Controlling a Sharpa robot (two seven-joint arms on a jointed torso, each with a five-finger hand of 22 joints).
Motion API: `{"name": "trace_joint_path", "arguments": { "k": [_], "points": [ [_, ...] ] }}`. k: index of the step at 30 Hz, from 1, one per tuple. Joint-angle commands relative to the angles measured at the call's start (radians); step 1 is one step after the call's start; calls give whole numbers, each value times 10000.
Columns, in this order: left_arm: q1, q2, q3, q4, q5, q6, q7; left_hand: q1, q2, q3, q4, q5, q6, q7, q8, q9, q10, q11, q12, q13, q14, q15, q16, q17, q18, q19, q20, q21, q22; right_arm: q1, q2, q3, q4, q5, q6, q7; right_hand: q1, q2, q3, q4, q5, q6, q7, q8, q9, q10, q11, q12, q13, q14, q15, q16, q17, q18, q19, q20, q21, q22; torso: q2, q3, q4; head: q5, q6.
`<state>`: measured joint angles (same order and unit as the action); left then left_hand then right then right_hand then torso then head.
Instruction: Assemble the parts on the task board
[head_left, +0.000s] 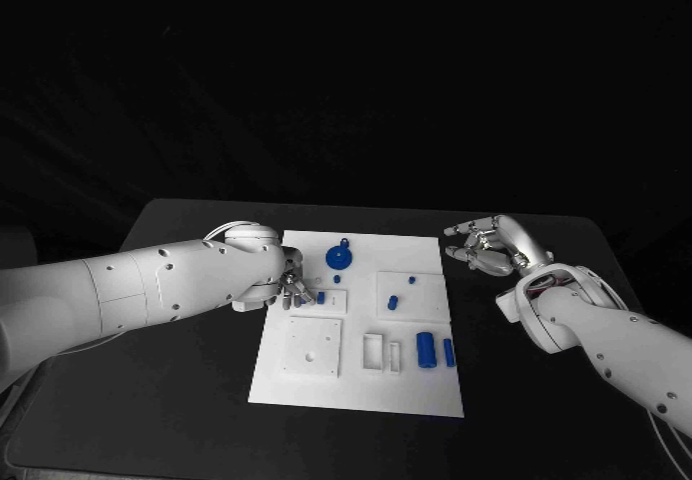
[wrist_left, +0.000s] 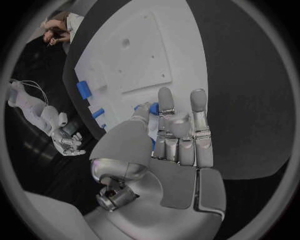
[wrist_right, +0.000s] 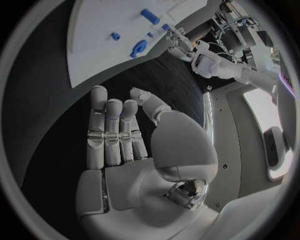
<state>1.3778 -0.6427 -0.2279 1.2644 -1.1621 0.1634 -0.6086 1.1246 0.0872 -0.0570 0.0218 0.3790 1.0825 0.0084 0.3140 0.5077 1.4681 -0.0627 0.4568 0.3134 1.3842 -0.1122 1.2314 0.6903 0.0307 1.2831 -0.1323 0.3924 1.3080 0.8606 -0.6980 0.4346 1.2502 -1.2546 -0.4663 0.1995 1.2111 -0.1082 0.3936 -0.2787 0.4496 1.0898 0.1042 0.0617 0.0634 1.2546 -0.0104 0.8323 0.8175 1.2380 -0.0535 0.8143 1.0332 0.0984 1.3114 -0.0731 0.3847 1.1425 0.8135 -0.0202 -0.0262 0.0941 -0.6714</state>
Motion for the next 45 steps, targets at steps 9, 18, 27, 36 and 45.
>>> {"name": "trace_joint_path", "arguments": {
  "k": [9, 18, 27, 36, 45],
  "points": [
    [-90, -34, -43, 1, -76, -8, -147, -374, -511, -407, 511, -1278, 62, 95, 25, -1240, 116, 78, 72, 5, 25, -17, 67, 155, -56, 132, 7, 3, 173, 0, -1, 4, -5, 58, 71, 101, -81, -16, -68, 9, 83, -130, 42, -5, -14, -20, 17, -22, -23, -44, -6, 2, -18, 155, 81, 15, -93, 7, 4, 1, 1, -19, -16],
    [-90, -111, -36, 45, -92, -47, -201, -392, -713, -281, 730, -1322, 56, 104, 83, -1358, 119, 82, 69, -8, 28, -18, 49, 156, -52, 122, 5, 37, 166, 0, -6, 4, -11, 64, 64, 91, -75, -19, -81, -3, 101, -177, 50, -3, -13, -19, 20, -31, -41, -46, -3, -11, -30, 157, 98, 18, -130, 2, 4, -1, 1, -16, -40],
    [-90, -231, -4, 126, -89, -245, -163, -422, -1019, -42, 1035, -1438, 27, 100, 172, -1397, 112, 79, 70, -12, 39, -27, 9, 134, -59, 140, -9, 31, 160, 0, -8, 4, -26, 66, 62, 85, -77, -20, -88, -1, 106, -193, 54, -3, -13, -18, 23, -33, -50, -41, -2, -13, -36, 157, 107, 19, -150, 4, 2, 2, -5, -27, -32],
    [-86, -490, 301, 391, 232, -760, 78, -241, -1185, 153, 1126, -1273, -129, 152, 204, -1409, -22, 95, 27, -33, -53, -10, -175, -111, -77, 109, -3, -57, 140, 0, -13, 3, -44, 74, 57, 88, -76, -21, -95, -3, 110, -215, 57, -2, -13, -17, 24, -33, -59, -41, 0, -16, -41, 157, 119, 21, -178, 8, -4, 6, 4, -80, -30],
    [-56, -884, 857, 765, 1400, -1772, 630, 95, -972, -114, 712, -1104, -758, 282, 902, -2015, -611, 174, 259, -97, -415, 95, -547, -720, -54, -20, 96, -308, 105, -1, -28, 3, -56, 89, 45, 87, -90, -24, -106, 1, 122, -237, 62, -1, -12, -18, 27, -32, -69, -39, 1, -17, -45, 157, 134, 23, -207, 15, -9, 9, 4, -122, -12]
  ]
}}
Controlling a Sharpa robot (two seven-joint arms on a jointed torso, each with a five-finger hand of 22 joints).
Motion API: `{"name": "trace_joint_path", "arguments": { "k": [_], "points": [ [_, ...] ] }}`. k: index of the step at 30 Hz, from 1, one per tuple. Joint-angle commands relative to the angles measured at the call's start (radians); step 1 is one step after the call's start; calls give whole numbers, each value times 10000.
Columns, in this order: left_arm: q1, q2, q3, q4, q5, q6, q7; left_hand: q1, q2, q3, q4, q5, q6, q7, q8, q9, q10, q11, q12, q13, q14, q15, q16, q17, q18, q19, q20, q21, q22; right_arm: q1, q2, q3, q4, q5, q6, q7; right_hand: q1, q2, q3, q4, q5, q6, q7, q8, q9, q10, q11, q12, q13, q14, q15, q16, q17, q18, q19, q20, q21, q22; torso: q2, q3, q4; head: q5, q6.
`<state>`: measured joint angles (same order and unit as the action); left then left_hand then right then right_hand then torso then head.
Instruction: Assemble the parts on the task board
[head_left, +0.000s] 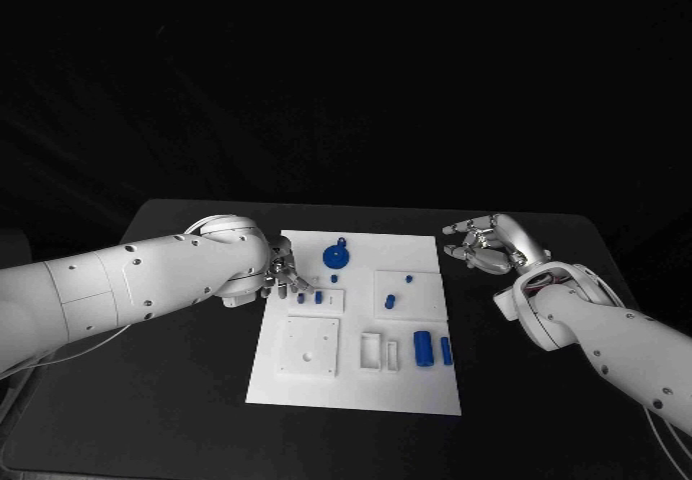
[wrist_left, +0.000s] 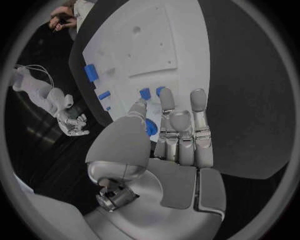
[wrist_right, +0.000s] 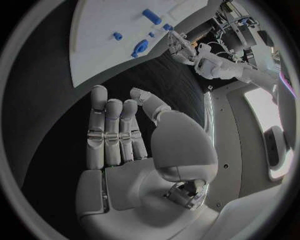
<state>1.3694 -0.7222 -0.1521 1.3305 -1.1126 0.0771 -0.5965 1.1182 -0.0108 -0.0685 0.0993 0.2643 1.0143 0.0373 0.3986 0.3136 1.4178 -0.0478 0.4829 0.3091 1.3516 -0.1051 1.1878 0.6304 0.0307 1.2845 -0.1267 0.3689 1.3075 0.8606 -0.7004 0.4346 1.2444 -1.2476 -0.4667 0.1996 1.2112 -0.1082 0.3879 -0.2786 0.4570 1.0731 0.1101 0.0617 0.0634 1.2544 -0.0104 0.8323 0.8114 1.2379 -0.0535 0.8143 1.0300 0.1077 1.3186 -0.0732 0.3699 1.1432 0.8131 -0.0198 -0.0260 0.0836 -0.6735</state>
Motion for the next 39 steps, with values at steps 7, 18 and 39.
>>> {"name": "trace_joint_path", "arguments": {
  "k": [7, 18, 39],
  "points": [
    [197, -220, 299, 136, 1679, -1940, 1579, 1315, 529, 251, -678, 167, -427, 301, -489, -970, -1058, 409, -1184, -1085, -650, 330, -912, -770, -29, -462, 318, -760, -221, -1, -7, 3, -27, 42, 39, 91, -113, -29, -72, 4, 67, -83, 5, 0, -12, -33, 29, -40, -20, -51, 7, -24, -18, 60, 63, 29, -100, 7, -3, 13, 6, -46, 63],
    [240, 241, 133, -211, 217, -3169, 3856, 3334, 536, 1263, -2775, -145, 904, 617, -2622, -2471, -1255, 817, -3744, -2471, -1111, 658, -2003, -1944, 293, -941, 632, -1300, 66, -1, 10, 3, -32, 88, 4, 124, -120, -23, -72, 0, 98, -89, 7, 1, -12, -33, 27, -148, -134, -79, 11, -100, -87, 56, 71, 34, -221, -35, 7, 18, -7, -84, 141],
    [73, 563, -474, -675, -1530, -3730, 5455, 3034, 257, 796, -2822, -1546, 1138, 600, -3331, -2447, -1527, 1016, -4216, -2493, -947, 801, -1879, -2213, 447, -644, 834, -1633, -208, 0, 7, 3, -22, 152, -24, 180, -123, -39, -33, -7, 188, -88, 7, 1, -12, -23, 23, -286, -278, -103, 10, -179, -161, 50, 88, 33, -342, -89, 1, -1, 10, -142, 210]
  ]
}}
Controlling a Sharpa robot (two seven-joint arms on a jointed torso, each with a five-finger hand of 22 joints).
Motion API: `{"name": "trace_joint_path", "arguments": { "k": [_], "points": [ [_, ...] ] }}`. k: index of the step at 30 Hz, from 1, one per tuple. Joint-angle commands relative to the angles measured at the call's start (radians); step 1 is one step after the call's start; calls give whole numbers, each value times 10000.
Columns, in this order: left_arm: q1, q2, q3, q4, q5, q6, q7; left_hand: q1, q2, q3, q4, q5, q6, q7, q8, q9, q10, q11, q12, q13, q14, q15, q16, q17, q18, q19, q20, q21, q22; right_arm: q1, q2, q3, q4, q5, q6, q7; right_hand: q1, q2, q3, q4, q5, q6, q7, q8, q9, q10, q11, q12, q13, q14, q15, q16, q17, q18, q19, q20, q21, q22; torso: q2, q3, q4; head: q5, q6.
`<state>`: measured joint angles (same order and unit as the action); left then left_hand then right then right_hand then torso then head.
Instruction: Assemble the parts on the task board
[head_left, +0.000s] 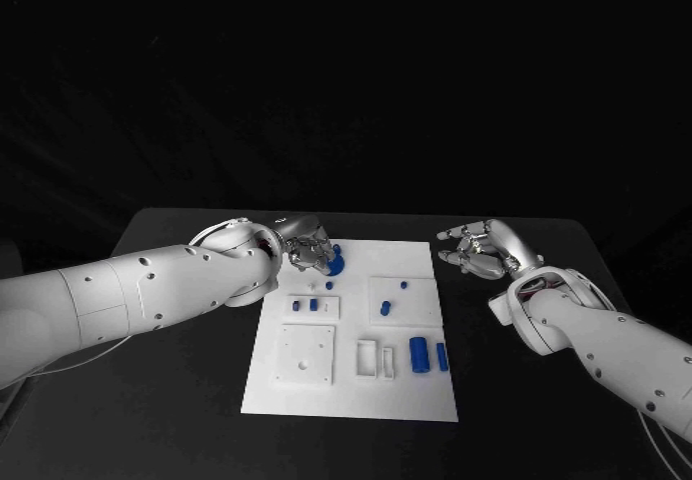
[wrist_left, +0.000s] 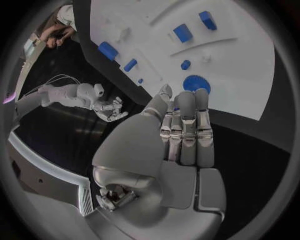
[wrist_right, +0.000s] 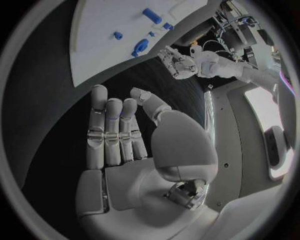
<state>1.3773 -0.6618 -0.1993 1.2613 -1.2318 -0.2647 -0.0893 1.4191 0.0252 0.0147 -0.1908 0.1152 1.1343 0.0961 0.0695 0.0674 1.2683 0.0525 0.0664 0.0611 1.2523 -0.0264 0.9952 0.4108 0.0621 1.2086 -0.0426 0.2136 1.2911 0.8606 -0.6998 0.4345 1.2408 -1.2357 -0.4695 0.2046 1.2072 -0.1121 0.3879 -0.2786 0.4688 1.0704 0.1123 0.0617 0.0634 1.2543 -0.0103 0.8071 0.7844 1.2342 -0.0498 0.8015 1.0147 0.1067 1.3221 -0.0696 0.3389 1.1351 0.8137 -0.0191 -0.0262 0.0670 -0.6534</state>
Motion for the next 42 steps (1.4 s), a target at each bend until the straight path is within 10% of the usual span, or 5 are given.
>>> {"name": "trace_joint_path", "arguments": {
  "k": [1, 13, 20, 28, 42],
  "points": [
    [-7, -84, -4, 36, -319, -323, 356, 8, -115, -59, 126, -43, -49, 36, -35, 17, 45, -2, -38, -9, 72, 4, 65, -18, 131, 151, -12, -105, -58, -1, 0, 4, 14, 34, 5, 130, -83, 1, -33, -6, 69, -61, -15, 1, -12, -22, 22, -35, -8, -65, -27, -51, -8, 60, 52, -3, -31, -8, -5, -10, 9, 28, 9],
    [-15, -1122, -1, 770, 1362, 170, -726, -1128, -498, -573, 2305, -116, 213, -192, 4, 159, 1209, -342, 116, 25, 503, -249, 30, -48, -144, 785, -263, -608, -588, -1, -56, 3, 29, 36, 28, 118, -85, -3, -17, -6, 87, -50, -17, 1, -12, -10, 19, -56, -43, -62, -29, -67, -32, 57, 66, -6, -69, -14, -10, -16, 17, 57, -32],
    [11, -1635, 16, 952, 2305, 1681, -2030, -2004, -675, -303, 3482, -27, 346, -454, 637, 788, 2152, -781, 1635, 663, 867, -601, 706, 436, -389, 1162, -631, -377, -328, -1, -95, 3, 19, 37, 43, 100, -99, 6, -16, 2, 94, -39, -23, 2, -11, 6, 14, -47, -53, -50, -33, -62, -40, 54, 88, -10, -91, -11, -3, -22, 13, 152, -76],
    [30, -1753, 20, 1005, 1775, 3528, -3496, -2142, -312, -267, 3458, 779, -55, -681, 1642, 2452, 1513, -996, 3868, 1833, 947, -785, 1623, 993, -494, 1169, -820, 53, 338, -1, -101, 3, 0, 36, 62, 92, -118, 11, -24, 10, 97, -39, -24, 1, -12, 11, 14, -39, -53, -44, -35, -56, -40, 51, 98, -11, -101, -10, -4, -17, 6, 256, -111],
    [35, -1313, -54, 833, 955, 3882, -4125, -2310, -386, -274, 3660, 308, 390, -497, 99, 1327, 1557, -955, 4168, 1739, 1011, -727, 1828, 1057, -377, 1124, -749, 430, 343, -1, -58, 3, -19, 36, 61, 88, -133, 23, -26, 21, 106, -38, -24, 0, -12, 14, 12, -33, -51, -40, -35, -51, -39, 50, 104, -11, -106, -10, 2, 3, -11, 285, -126]
  ]
}}
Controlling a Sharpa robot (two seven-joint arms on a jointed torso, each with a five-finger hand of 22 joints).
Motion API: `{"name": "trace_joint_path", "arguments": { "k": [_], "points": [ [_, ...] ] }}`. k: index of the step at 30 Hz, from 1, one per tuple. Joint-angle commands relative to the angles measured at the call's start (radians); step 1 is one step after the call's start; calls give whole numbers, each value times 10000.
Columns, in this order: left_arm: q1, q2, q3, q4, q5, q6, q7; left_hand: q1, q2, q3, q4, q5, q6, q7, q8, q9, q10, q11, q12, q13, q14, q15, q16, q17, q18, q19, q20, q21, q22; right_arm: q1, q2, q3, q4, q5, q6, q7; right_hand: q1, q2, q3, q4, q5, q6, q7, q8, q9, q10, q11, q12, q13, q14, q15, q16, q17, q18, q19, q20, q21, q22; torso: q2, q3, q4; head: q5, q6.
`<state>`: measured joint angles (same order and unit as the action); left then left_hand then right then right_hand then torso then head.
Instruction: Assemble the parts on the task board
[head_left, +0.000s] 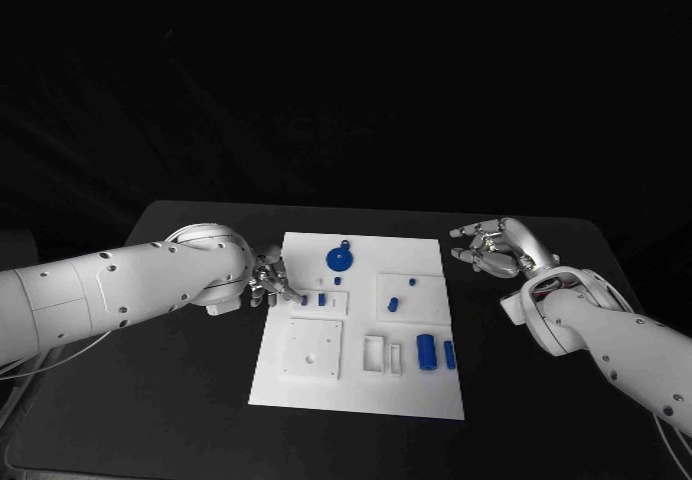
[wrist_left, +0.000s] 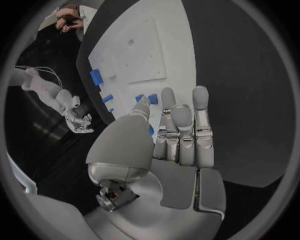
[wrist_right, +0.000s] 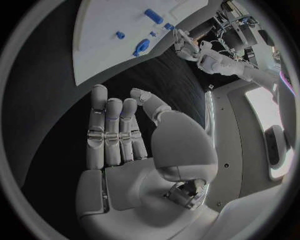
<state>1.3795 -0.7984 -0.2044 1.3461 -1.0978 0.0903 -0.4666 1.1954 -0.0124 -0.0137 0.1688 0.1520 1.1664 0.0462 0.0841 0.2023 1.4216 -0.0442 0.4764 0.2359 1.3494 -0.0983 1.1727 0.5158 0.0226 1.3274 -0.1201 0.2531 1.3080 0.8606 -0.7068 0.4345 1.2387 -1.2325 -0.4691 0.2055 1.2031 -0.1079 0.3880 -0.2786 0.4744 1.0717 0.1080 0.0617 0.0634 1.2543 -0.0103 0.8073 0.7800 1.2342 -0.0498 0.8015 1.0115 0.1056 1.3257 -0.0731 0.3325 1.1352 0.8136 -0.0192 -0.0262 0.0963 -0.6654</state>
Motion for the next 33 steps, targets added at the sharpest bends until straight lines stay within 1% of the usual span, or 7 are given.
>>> {"name": "trace_joint_path", "arguments": {
  "k": [1, 7, 11, 13, 16, 21, 33],
  "points": [
    [12, 78, -5, -22, -376, 282, -341, -128, -43, 25, 120, -69, 65, 8, -71, -45, 27, 15, 72, -13, 46, -7, 56, 9, 22, -69, 27, 51, 173, -1, 15, 3, 0, 4, 55, 78, -92, -19, -26, 21, 50, -51, 19, 0, -12, 14, 12, -35, -7, -40, -35, -51, -7, 60, 69, 24, -43, -12, 4, 5, -14, -11, -9],
    [9, 215, -10, -47, -61, 6, -229, -499, -370, 393, 584, -334, 90, -5, -60, -81, 41, 13, 128, -25, 67, -17, 71, 22, 29, -89, 17, 177, 166, -1, 25, 3, -4, 4, 51, 78, -92, -19, -26, 21, 50, -51, 19, 0, -12, 14, 12, -35, -7, -40, -35, -51, -7, 60, 69, 24, -43, -12, 1, 3, -7, -34, -30],
    [8, 294, -10, -71, 23, -57, -185, -550, -369, 445, 639, -417, 131, -20, -37, -63, 58, 5, 147, -19, 81, -21, 87, 30, 29, -86, 14, 194, 166, -1, 29, 3, -8, 4, 50, 77, -108, -7, -15, 14, 64, -54, 16, 0, -12, 16, 9, -9, 6, -36, -40, -35, -3, 57, 93, 18, -68, 1, 2, 0, -8, -38, -25],
    [8, 334, -10, -94, 45, -50, -180, -545, -294, 439, 587, -399, 141, -25, -39, -48, 61, 1, 164, -10, 83, -27, 110, 44, 25, -87, 7, 218, 169, -1, 31, 3, -8, 4, 51, 77, -108, -7, -15, 14, 64, -54, 16, 0, -12, 16, 9, -9, 6, -36, -40, -35, -3, 57, 93, 18, -68, 1, 2, 0, -8, -41, -25],
    [7, 394, -10, -133, 65, 20, -168, -487, 40, 246, 291, -259, 215, -47, -41, -4, 68, -14, 201, 11, 86, -37, 151, 75, 19, -106, -3, 287, 171, -1, 34, 3, -9, 4, 53, 75, -108, -7, -15, 14, 64, -54, 16, 0, -12, 16, 9, -9, 6, -36, -40, -35, -3, 57, 93, 18, -68, 1, 1, -1, -4, -50, -23],
    [7, 496, -10, -173, 79, 320, -148, -296, 366, 13, -167, -107, 352, -80, -76, -7, 66, -30, 216, 24, 70, -34, 184, 113, 24, -160, 10, 352, 171, -1, 42, 3, -9, 4, 57, 74, -108, -7, -15, 14, 64, -54, 16, 0, -12, 16, 9, -9, 6, -36, -40, -35, -3, 57, 93, 18, -68, 1, -4, -3, 3, -54, -32],
    [-25, 734, -102, -478, -40, 678, -289, -167, 585, -136, -554, -94, 449, -103, -152, -159, 69, -39, 222, 36, 64, -36, 204, 152, 36, -204, 17, 443, 169, -2, 61, 3, -22, 3, 59, 81, -108, -7, -15, 14, 64, -54, 16, 0, -12, 16, 9, -9, 6, -36, -40, -35, -3, 57, 93, 18, -68, 1, 1, -3, -5, -76, -60]
  ]
}}
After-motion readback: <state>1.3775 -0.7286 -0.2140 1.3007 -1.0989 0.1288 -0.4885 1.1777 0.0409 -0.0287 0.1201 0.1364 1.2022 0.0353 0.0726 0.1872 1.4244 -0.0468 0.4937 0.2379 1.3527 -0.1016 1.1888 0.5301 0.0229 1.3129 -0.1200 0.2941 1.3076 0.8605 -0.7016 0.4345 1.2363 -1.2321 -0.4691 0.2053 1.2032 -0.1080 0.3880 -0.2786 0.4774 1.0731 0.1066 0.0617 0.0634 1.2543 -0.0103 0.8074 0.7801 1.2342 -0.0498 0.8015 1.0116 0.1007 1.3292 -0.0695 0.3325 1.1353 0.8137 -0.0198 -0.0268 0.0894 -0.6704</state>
